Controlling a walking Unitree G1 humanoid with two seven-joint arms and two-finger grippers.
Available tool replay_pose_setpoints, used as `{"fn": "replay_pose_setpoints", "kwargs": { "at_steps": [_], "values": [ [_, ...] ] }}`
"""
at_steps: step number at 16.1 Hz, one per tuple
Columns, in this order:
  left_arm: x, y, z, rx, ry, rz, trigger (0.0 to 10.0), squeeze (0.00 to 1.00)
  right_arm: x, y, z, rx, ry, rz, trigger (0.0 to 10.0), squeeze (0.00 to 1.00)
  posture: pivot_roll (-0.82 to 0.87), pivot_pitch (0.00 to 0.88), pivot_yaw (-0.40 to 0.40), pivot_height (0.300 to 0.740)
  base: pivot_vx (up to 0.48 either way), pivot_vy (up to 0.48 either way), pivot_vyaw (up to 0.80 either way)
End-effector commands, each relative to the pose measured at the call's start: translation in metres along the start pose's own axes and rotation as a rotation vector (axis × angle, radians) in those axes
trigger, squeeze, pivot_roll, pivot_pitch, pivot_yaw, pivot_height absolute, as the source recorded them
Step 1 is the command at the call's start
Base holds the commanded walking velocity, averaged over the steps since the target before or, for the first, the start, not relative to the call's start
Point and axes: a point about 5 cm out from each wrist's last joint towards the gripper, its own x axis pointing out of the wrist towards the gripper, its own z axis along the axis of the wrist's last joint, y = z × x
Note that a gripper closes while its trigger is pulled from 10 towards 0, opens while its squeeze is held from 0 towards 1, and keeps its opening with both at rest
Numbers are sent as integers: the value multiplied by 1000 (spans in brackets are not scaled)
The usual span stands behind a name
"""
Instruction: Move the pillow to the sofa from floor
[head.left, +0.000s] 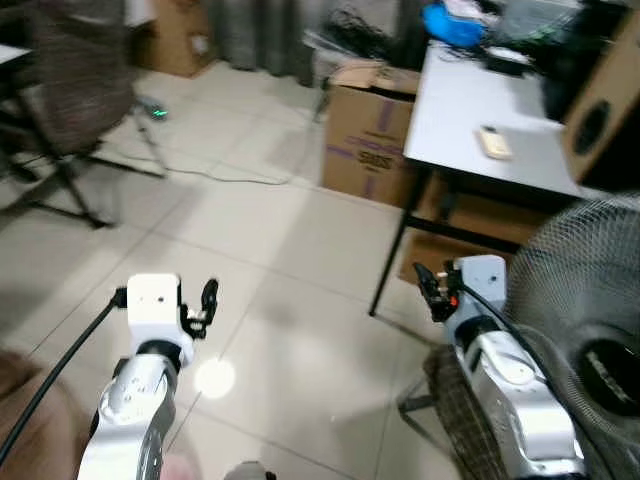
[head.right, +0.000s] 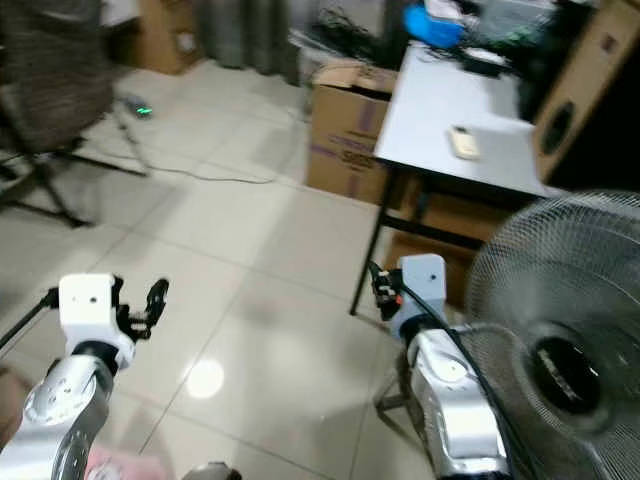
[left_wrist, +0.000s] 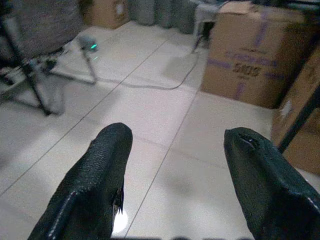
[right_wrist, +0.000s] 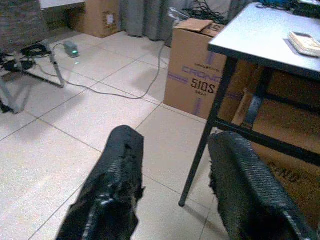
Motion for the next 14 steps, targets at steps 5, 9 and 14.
{"fn": "replay_pose_setpoints", "kwargs": {
  "at_steps": [5,9,14],
  "values": [
    [10,-8,14,13,-23,-73,10000,0,-6,1,0,110,3,-38,10000,1000,-135,0,22,740,0,0,800],
    [9,-6,20,20,-36,-48,10000,0,-1,4,5,84,-12,-68,10000,1000,-101,0,0,740,0,0,800],
    [-2,7,22,80,-59,31,10000,0,19,17,14,28,-18,-3,10000,1000,-55,0,-54,740,0,-53,800]
  ]
}}
